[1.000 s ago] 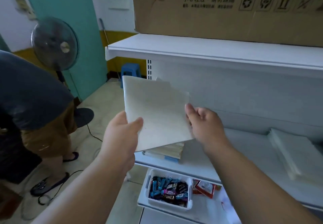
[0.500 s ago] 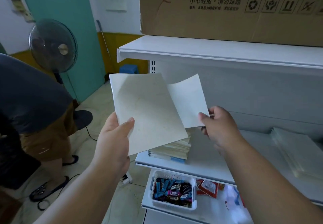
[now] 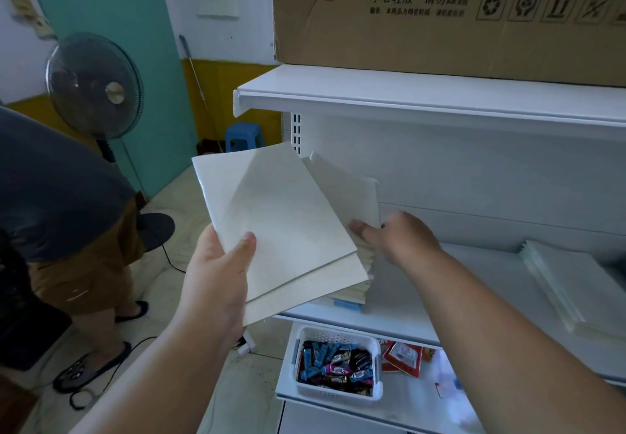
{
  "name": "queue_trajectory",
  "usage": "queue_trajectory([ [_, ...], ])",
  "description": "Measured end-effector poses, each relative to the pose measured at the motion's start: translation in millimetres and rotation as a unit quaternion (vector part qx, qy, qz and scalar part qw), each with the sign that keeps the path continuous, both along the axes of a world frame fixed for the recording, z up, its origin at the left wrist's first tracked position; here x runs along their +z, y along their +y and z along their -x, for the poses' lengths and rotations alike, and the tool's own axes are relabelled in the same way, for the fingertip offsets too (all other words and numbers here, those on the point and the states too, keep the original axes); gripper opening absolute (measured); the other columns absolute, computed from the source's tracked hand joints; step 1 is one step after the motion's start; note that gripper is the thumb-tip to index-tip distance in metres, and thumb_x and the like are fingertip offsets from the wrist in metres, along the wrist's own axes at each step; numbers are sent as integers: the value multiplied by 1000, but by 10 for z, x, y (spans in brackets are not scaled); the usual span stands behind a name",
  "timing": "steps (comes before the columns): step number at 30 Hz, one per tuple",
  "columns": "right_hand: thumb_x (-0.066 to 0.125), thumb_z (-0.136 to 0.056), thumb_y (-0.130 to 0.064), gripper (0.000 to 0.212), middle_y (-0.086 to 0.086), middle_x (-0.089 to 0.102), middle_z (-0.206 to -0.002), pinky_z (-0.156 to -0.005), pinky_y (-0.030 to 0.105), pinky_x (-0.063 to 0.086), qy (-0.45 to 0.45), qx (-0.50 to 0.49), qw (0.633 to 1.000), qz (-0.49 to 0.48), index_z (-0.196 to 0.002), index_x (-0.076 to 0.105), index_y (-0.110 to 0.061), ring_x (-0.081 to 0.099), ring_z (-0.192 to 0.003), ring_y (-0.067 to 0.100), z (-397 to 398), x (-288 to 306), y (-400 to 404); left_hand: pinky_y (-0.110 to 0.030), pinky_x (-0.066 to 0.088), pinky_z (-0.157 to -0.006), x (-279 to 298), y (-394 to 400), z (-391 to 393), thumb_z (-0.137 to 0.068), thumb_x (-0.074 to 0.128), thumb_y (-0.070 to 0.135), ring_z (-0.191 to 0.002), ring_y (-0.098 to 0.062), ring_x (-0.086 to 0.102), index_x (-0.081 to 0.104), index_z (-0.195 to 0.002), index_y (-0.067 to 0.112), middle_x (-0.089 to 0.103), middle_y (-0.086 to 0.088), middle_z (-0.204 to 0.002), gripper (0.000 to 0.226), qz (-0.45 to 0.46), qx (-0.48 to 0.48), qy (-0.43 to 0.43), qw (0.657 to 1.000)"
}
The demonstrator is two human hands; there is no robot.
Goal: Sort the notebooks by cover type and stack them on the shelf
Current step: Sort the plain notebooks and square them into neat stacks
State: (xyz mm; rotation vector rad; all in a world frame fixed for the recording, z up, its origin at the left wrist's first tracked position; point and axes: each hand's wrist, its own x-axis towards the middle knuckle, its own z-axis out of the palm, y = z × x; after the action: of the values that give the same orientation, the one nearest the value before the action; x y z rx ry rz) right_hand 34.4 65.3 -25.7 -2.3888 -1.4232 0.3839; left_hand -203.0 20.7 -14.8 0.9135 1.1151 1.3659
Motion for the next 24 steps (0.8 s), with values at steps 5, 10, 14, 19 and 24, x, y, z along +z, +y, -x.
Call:
queue_trajectory([
  [5, 62, -88, -54, 45, 10, 66, -101, -66, 30, 38, -77, -18, 995, -67, -102, 63, -11, 61, -92, 31, -40, -18, -24, -53, 55, -92, -5, 7, 83, -102, 53, 13, -100, -20, 70, 60, -117, 30, 75, 9, -99, 24, -3, -20, -12, 1000],
  [10, 54, -98, -29, 24, 9, 62, -101, -65, 29, 36, 63, -18, 978, -198, -113, 53, -10, 58, -86, 31, -17, 66, -168, -46, 62, -72, -1, 10, 111, -103, 50, 12, -88, -20, 72, 64, -112, 30, 76, 5, -94, 24, 21, -28, -61, 998],
  [14, 55, -99, -16, 10, 2, 66, -88, -41, 19, 39, 426, 0, 861, -277, -91, 56, -21, 53, -53, 11, 125, 115, -407, -46, 61, -64, 10, 6, 90, -102, 52, 21, -88, -26, 71, 65, -112, 35, 75, 1, -98, 22, 53, -27, -118, 991],
  [19, 50, -101, -29, 20, 1, 69, -87, -55, 25, 44, 595, 81, 782, -170, -93, 66, -24, 60, -67, 15, 229, 54, -660, -48, 62, -69, 25, -42, -40, -103, 51, 19, -84, -21, 75, 64, -114, 35, 77, 4, -97, 24, 30, -62, -100, 993],
  [24, 63, -84, -57, 52, 0, 72, -118, -108, 50, 43, 595, 67, 789, -136, -120, 66, -20, 64, -115, 21, -21, 152, -699, -45, 59, -79, -144, -211, -272, -99, 54, 5, -99, -24, 72, 60, -125, 31, 75, 0, -110, 37, -19, -150, 2, 989],
])
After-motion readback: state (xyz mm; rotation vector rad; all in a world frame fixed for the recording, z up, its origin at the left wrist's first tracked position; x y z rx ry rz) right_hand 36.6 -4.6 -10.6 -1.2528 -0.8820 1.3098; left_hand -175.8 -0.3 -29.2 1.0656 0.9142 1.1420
